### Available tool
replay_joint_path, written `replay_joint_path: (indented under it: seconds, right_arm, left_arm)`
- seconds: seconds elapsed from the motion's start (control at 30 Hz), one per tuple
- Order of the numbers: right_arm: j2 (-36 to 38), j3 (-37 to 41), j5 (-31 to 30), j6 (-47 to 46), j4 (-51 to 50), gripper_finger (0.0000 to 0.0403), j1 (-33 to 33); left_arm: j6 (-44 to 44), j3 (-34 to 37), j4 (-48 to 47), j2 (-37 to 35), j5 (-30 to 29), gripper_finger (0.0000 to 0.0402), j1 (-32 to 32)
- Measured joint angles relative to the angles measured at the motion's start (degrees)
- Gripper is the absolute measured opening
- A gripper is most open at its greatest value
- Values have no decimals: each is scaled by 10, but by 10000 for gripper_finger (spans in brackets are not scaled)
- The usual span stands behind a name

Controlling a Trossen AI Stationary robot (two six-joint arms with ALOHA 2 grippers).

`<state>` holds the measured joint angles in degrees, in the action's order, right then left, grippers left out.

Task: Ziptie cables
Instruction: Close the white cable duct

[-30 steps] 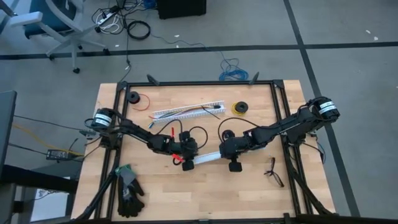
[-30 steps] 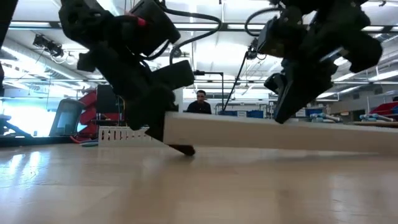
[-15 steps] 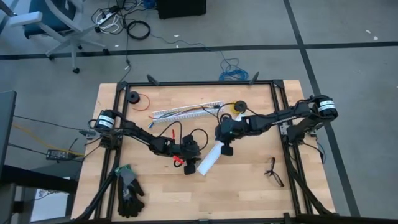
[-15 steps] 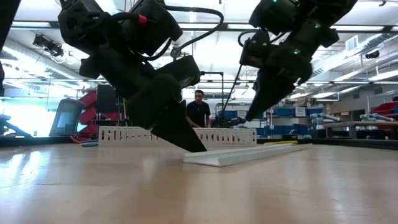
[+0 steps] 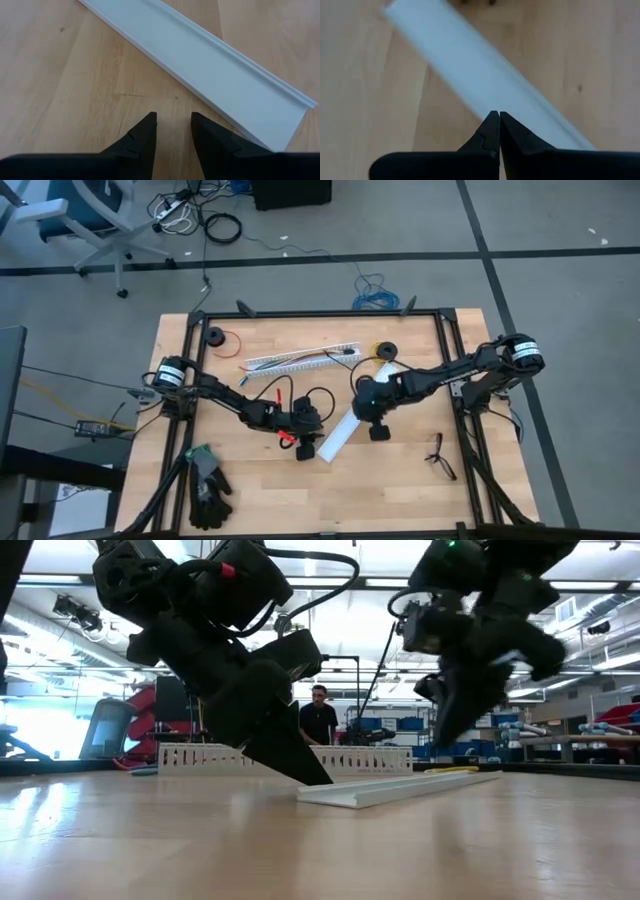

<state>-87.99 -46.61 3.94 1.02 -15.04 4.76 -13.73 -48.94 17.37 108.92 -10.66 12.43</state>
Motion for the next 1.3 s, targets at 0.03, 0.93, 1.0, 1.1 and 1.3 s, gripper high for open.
replay_joint_path:
  seconds: [0.03,0.93,1.0,1.1,1.3]
  right_arm:
    - [0,0,-3,13,-1,0,6]
    - [-52,0,-71,105,8,7,46]
    - [-35,-10,-73,90,4,3,46]
    - [-15,-23,-90,90,15,0,41]
    - [-18,-35,-95,90,48,1,1]
  left_arm:
    - [0,0,0,0,0,131,0]
    - [-18,0,35,-1,22,131,-1]
    - [-18,0,32,-1,23,131,-1]
    - [-18,-1,34,-1,27,131,1]
    - [-18,0,30,0,36,131,0]
